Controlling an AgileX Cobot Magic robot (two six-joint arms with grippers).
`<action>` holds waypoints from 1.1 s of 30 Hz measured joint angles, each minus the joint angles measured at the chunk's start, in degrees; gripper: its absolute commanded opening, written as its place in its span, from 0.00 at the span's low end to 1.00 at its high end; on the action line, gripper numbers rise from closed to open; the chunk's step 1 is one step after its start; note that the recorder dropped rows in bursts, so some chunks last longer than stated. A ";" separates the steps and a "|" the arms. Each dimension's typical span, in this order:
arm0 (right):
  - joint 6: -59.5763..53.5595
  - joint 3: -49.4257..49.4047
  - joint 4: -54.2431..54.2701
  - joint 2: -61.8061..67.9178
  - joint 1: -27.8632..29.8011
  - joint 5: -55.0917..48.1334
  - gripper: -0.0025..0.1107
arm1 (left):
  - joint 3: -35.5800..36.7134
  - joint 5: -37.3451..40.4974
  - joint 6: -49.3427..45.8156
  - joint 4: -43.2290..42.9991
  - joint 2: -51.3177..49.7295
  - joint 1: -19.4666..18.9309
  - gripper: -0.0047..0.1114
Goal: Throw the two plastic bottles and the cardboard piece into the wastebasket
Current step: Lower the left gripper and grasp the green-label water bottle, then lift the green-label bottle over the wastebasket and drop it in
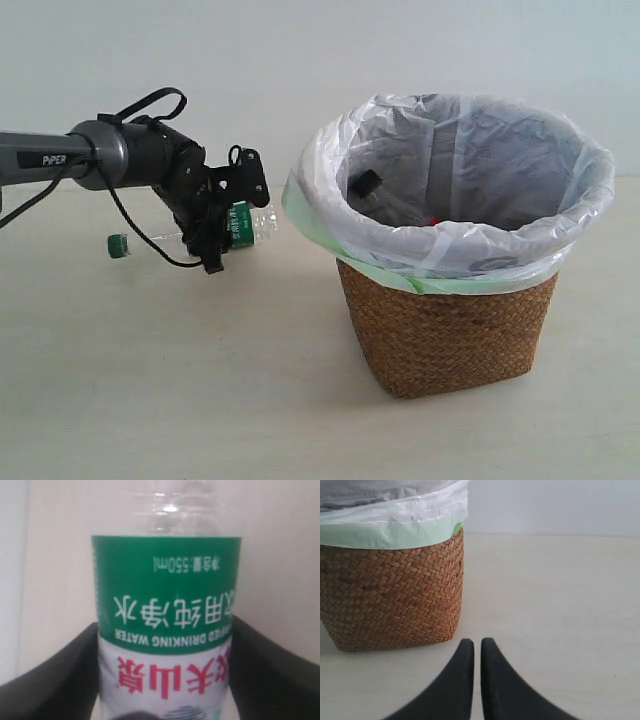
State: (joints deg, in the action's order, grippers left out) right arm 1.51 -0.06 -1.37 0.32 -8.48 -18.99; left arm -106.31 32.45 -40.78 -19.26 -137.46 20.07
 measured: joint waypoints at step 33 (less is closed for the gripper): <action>0.00 0.00 0.00 0.00 0.00 0.00 0.04 | 0.59 37.25 50.81 -28.73 35.13 -0.10 0.07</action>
State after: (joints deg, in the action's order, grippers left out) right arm 1.51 -0.06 -1.37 0.32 -8.48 -18.99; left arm -105.72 69.71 10.02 -47.99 -102.33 19.97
